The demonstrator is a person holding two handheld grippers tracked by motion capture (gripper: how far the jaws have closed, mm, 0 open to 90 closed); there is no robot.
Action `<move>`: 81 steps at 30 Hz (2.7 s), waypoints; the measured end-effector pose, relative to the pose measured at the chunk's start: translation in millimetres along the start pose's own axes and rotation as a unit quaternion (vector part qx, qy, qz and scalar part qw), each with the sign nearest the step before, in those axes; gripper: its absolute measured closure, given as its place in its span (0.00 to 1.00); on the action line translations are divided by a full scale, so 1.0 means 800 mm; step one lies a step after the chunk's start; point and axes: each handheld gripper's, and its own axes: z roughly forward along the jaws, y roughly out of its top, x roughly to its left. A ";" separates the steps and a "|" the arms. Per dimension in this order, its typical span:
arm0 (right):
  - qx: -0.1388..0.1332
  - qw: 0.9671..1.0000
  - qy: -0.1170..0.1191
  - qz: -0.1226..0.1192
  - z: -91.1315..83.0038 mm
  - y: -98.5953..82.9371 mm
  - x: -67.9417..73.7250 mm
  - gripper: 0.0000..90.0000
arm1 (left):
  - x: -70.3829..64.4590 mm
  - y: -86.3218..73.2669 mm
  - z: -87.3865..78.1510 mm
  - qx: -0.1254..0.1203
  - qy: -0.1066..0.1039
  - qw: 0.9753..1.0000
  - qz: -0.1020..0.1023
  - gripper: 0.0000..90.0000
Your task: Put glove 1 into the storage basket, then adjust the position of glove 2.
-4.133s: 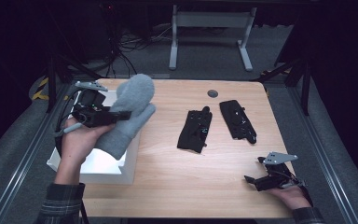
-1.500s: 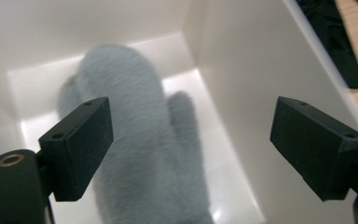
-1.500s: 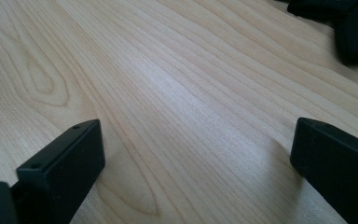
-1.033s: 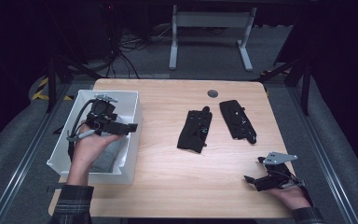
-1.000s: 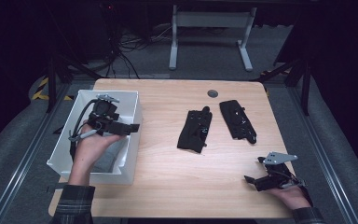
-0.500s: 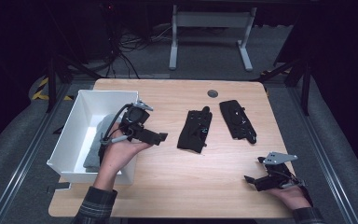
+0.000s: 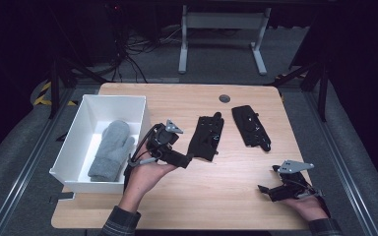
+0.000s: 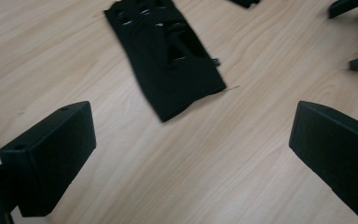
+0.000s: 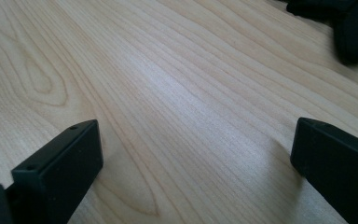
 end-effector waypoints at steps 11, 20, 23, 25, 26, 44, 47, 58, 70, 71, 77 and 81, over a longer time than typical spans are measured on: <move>0.002 1.000 -0.001 0.000 0.000 0.000 0.000 0.02 | -0.016 -0.041 0.051 0.026 -0.016 0.999 0.016 0.01; 0.016 1.000 0.003 -0.003 0.000 0.007 0.002 0.08 | -0.022 -0.081 0.076 0.043 -0.017 0.998 0.036 0.01; 0.015 1.000 -0.004 -0.002 -0.003 0.014 0.002 0.17 | -0.022 -0.093 0.083 0.052 -0.013 0.998 0.039 0.01; 0.006 1.000 -0.007 0.006 -0.005 0.022 -0.003 0.24 | -0.022 -0.101 0.084 0.060 -0.006 0.997 0.046 0.00; 0.002 1.000 -0.011 0.009 -0.006 0.026 -0.005 0.28 | -0.021 -0.104 0.084 0.060 -0.008 0.997 0.043 0.00; -0.019 0.997 -0.066 0.034 0.011 0.083 -0.075 1.00 | -0.014 -0.137 0.086 -0.003 -0.020 0.997 0.068 0.00; -0.008 0.996 -0.080 0.031 0.019 0.085 -0.087 1.00 | -0.014 -0.137 0.086 -0.003 -0.021 0.997 0.068 0.00; 0.029 0.995 -0.088 0.035 0.038 0.072 -0.102 1.00 | -0.013 -0.137 0.086 -0.003 -0.022 0.997 0.071 0.00; 0.041 0.998 -0.049 0.023 0.024 0.063 -0.083 1.00 | -0.013 -0.137 0.086 -0.003 -0.022 0.997 0.070 0.00; 0.044 0.998 -0.045 0.018 0.023 0.062 -0.079 1.00 | -0.013 -0.137 0.086 -0.003 -0.023 0.997 0.070 0.00; 0.050 0.998 -0.035 0.011 0.019 0.060 -0.066 1.00 | -0.013 -0.137 0.086 -0.003 -0.023 0.997 0.070 0.00; 0.049 0.999 -0.017 0.006 0.015 0.056 -0.054 1.00 | -0.014 -0.137 0.086 -0.003 -0.024 0.997 0.071 0.00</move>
